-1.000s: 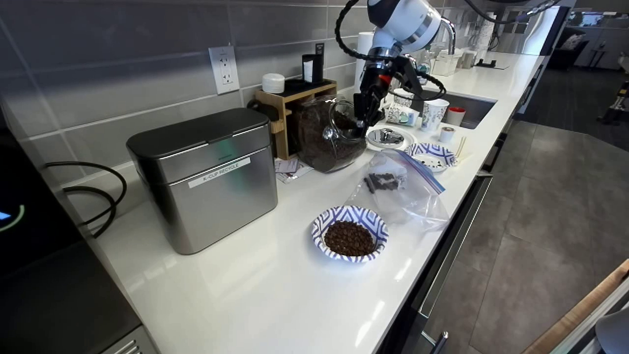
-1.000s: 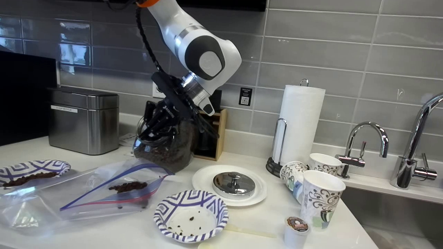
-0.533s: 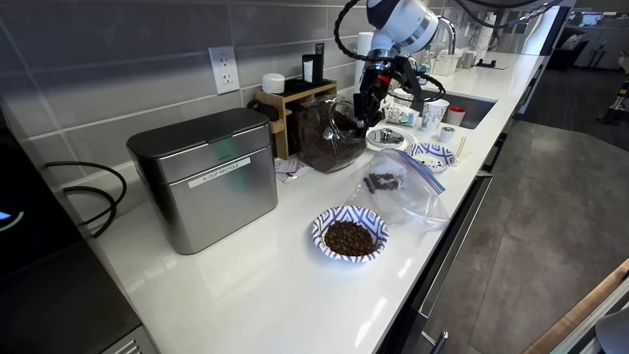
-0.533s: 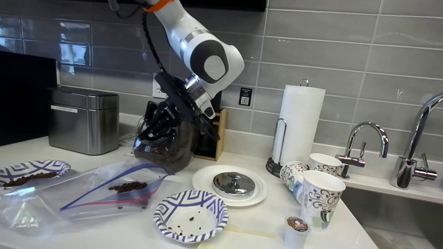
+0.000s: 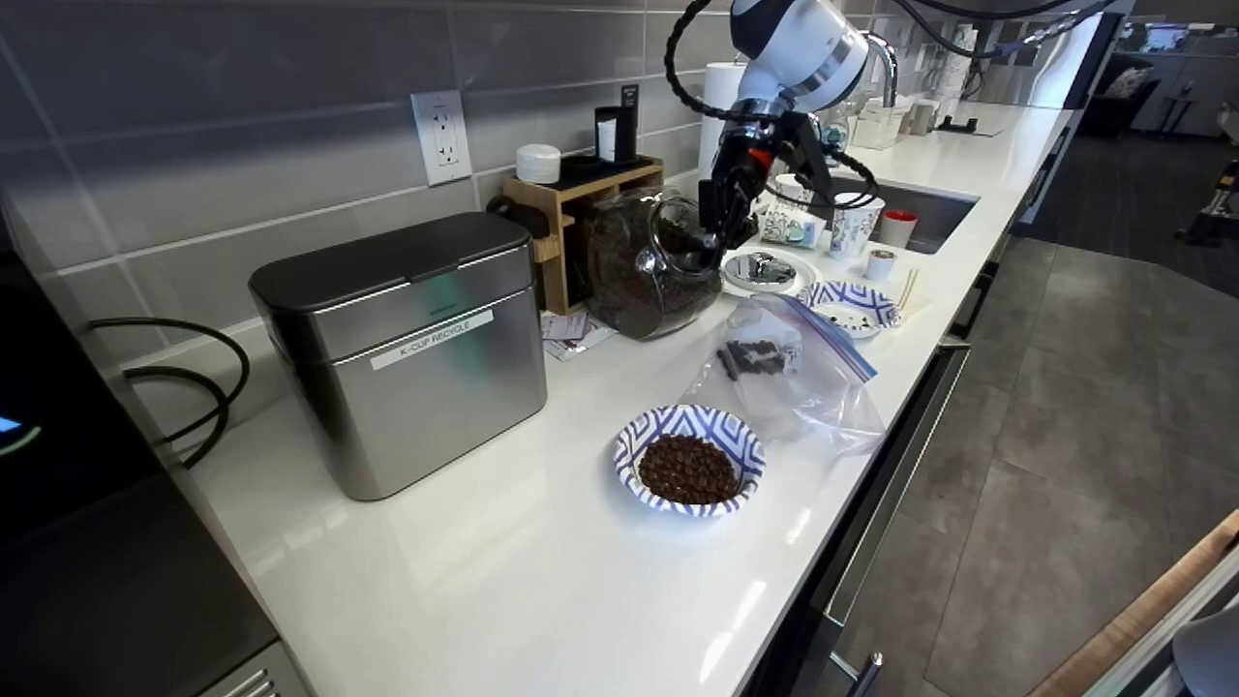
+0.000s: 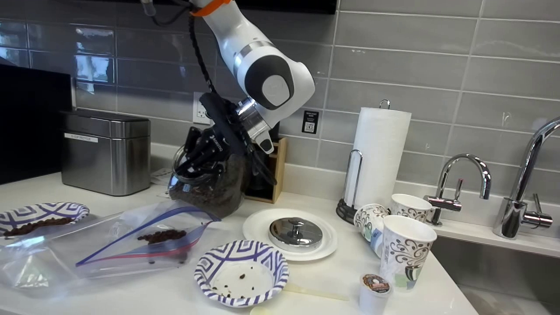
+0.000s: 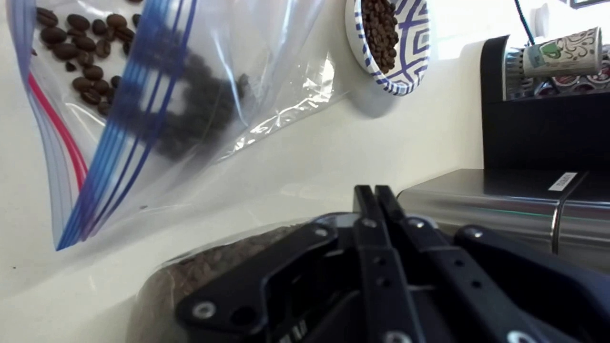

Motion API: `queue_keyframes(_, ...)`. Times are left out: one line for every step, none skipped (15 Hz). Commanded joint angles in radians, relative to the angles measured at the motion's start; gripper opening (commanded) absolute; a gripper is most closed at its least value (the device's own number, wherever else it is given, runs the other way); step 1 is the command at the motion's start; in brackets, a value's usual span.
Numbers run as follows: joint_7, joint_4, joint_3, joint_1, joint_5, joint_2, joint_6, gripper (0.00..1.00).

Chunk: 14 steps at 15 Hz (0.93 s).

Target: Put some of the contents in the jar on the plate

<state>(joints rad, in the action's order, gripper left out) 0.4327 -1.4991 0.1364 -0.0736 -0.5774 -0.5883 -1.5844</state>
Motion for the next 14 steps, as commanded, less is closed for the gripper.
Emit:
queue_keyframes(0.026,0.020,0.014,-0.012,-0.046,-0.038,0.003,0.01)
queue_keyframes(0.028,0.022,0.015,-0.013,-0.054,-0.042,0.010,0.01)
queue_keyframes(0.027,0.023,0.013,-0.011,-0.057,-0.045,0.011,0.01)
queue_keyframes(0.024,0.025,0.011,-0.009,-0.059,-0.048,0.016,0.01)
queue_keyframes(0.026,0.027,0.011,-0.008,-0.063,-0.052,0.019,0.01)
queue_keyframes(0.027,0.028,0.012,-0.008,-0.066,-0.054,0.021,0.01)
queue_keyframes(0.027,0.029,0.012,-0.010,-0.072,-0.056,0.022,0.01)
queue_keyframes(0.029,0.029,0.011,-0.010,-0.075,-0.056,0.022,0.01)
queue_keyframes(0.034,0.028,0.011,-0.013,-0.083,-0.057,0.024,0.01)
queue_keyframes(0.039,0.026,0.012,-0.016,-0.094,-0.057,0.025,0.01)
queue_keyframes(0.047,0.025,0.012,-0.020,-0.105,-0.058,0.028,0.01)
queue_keyframes(0.055,0.023,0.013,-0.025,-0.118,-0.060,0.032,0.01)
queue_keyframes(0.064,0.020,0.013,-0.030,-0.131,-0.060,0.036,0.01)
queue_keyframes(0.069,0.016,0.011,-0.034,-0.143,-0.061,0.039,0.01)
